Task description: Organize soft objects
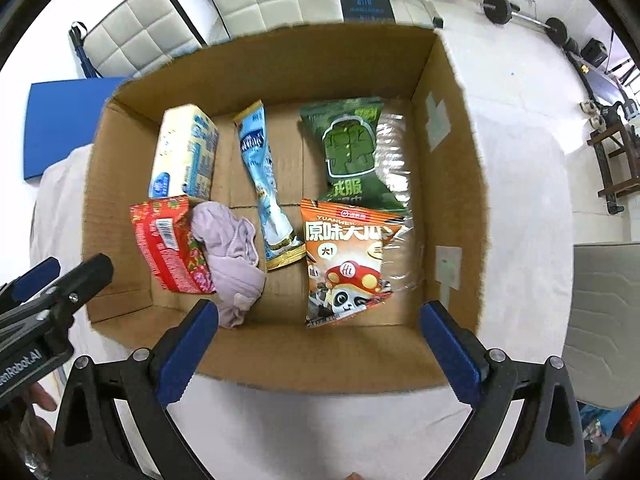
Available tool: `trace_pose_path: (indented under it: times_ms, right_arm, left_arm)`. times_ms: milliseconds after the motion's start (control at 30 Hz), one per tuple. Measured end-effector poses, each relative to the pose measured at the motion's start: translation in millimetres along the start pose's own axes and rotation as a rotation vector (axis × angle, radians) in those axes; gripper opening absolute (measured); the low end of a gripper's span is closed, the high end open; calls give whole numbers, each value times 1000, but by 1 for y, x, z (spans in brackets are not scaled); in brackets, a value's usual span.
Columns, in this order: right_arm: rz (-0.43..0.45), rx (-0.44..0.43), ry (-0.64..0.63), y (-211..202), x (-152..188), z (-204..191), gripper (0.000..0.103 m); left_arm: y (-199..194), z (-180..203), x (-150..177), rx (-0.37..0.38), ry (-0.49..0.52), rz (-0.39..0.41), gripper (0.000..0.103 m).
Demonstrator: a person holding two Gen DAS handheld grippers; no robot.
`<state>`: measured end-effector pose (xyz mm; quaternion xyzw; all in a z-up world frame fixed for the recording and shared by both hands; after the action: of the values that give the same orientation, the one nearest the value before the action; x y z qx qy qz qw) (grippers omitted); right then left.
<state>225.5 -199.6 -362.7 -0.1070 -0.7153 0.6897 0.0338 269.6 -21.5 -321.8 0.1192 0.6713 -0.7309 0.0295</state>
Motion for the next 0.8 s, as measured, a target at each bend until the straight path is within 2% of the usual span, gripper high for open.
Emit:
trace_pose_path:
  times_ms: [233,367,433,500,633,800]
  right_arm:
    - [122,-8,14,-73,25,17,103]
    - [180,-27,8,-127,51,22,103]
    - [220,-39,3,-155,63,23,103]
    - [252,-41,-6,-178,74,24,103]
    - [307,-57,-4,-223,97,27,103]
    - [367,-67,-2,-275,124,35,103]
  left_arm:
    - [-78,8,20,-13,11,126,96]
    - [-125,14,38,-8,25,173,96]
    - [-150,15,46,-33,28,201,96]
    - [-171,19,53,-8,27,230,96]
    - [-212,25,72,15,22,265,96]
    - [-241,29,94,20,24,281,96]
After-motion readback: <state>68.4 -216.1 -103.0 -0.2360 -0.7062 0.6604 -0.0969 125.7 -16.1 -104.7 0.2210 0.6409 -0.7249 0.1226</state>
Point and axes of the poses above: each gripper's, at about its wrist camera, not at the fingertips, and y roughly the way its jaws point, z to its right, x to its underside, the point moved 10 cm from there along y, roughly the way its jaws point, and after that the axes turned 5 degrees about x, right-handed, at the moved point
